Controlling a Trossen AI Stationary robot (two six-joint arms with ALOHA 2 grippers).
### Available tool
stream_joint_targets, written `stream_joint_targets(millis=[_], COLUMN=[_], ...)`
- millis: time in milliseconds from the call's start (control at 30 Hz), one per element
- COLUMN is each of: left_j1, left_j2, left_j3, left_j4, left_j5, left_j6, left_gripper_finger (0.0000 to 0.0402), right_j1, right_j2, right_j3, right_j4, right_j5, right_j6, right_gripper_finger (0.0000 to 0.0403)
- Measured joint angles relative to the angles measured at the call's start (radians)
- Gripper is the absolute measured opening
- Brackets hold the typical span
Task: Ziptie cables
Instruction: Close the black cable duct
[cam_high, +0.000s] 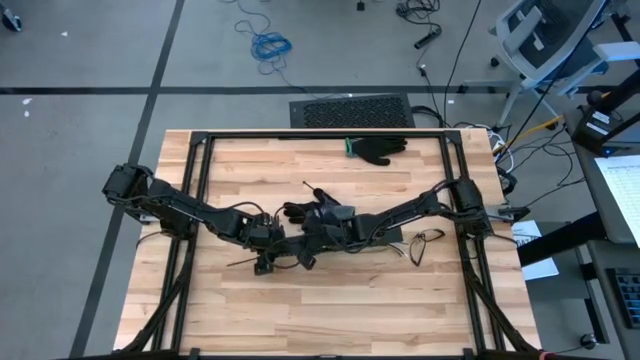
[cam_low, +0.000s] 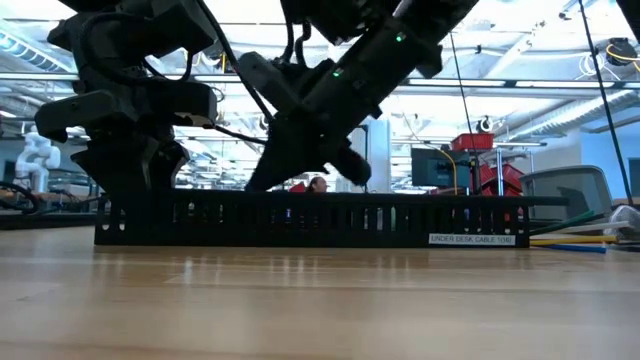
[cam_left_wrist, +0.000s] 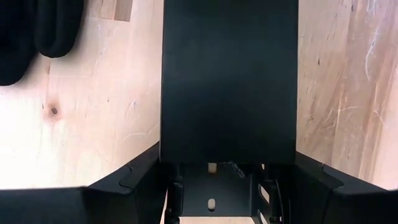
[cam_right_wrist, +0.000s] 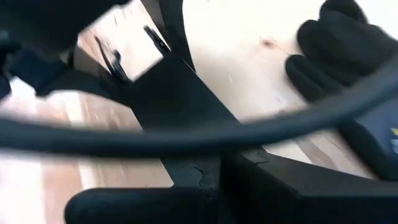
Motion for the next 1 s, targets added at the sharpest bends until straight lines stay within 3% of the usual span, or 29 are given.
stream_joint_targets(millis=[300, 600, 767, 1000], left_j1=[0.0, 0.003, 0.001, -0.026], left_j2=[0.002, 0.0, -0.034, -0.049], left_j3=[0.034, 0.105, 0.121, 0.075], left_j4=[-0.031, -0.145, -0.169, -0.113], left_j5=[0.072, 0.209, 0.208, 0.155], left_j6=[-0.008, -0.017, -0.036, -0.08], left_gripper_finger=[0.0247, 0.0321, 0.0345, 0.0347], right_j1=[-0.011, -0.006, -0.004, -0.004], right_j2=[-0.017, -0.026, -0.027, -0.027], right_j3=[-0.008, -0.01, -0.009, -0.008], right_j4=[0.138, 0.134, 0.132, 0.129], right_j5=[-0.018, -0.004, 0.002, 0.002], right_j6=[0.015, -0.002, -0.018, -0.021], right_gripper_finger=[0.0, 0.0, 0.0, 0.0])
